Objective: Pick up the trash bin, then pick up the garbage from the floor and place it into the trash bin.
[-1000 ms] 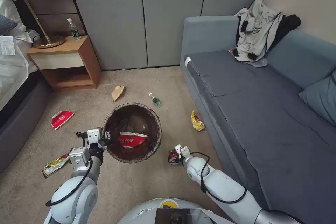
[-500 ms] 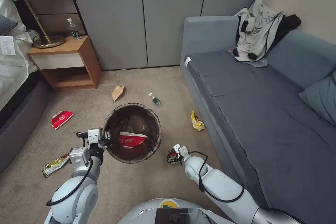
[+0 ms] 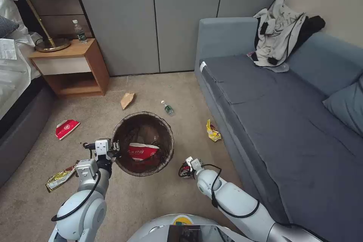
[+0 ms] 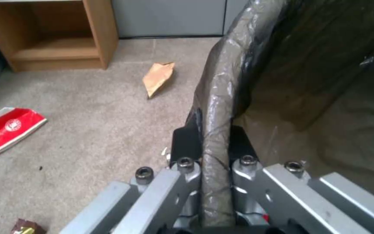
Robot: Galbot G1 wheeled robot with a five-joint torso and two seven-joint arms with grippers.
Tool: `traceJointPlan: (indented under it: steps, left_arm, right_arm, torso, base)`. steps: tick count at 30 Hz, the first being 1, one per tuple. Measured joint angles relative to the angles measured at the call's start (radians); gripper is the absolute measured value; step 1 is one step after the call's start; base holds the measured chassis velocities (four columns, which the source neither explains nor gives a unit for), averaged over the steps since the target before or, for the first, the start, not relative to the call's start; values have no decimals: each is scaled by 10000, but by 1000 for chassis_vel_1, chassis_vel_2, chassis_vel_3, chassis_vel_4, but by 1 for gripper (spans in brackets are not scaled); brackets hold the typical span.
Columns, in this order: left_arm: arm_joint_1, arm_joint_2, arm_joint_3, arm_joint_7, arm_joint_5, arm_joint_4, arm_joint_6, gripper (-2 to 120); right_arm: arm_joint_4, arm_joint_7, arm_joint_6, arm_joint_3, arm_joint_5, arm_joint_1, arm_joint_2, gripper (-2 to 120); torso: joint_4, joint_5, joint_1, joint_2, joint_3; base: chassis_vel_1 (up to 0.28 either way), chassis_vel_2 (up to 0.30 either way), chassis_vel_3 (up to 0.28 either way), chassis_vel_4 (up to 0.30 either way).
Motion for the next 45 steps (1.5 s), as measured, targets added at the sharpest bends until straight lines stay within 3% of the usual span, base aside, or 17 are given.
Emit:
traceJointPlan:
  steps: [14, 45]
  left_arm:
    - [-36, 5, 26, 20, 3, 58, -21, 0]
    - [-33, 25, 87, 39, 11, 108, -54, 0]
  right_arm:
    - [-180, -78, 88, 81, -19, 7, 64, 99]
    - [-123, -191, 191, 161, 7, -148, 68, 28]
  torso:
    - [-1, 0, 0, 0, -1]
    - [3, 1, 0, 1, 0]
  base:
    - [0, 0, 0, 0]
    - [0, 0, 0, 0]
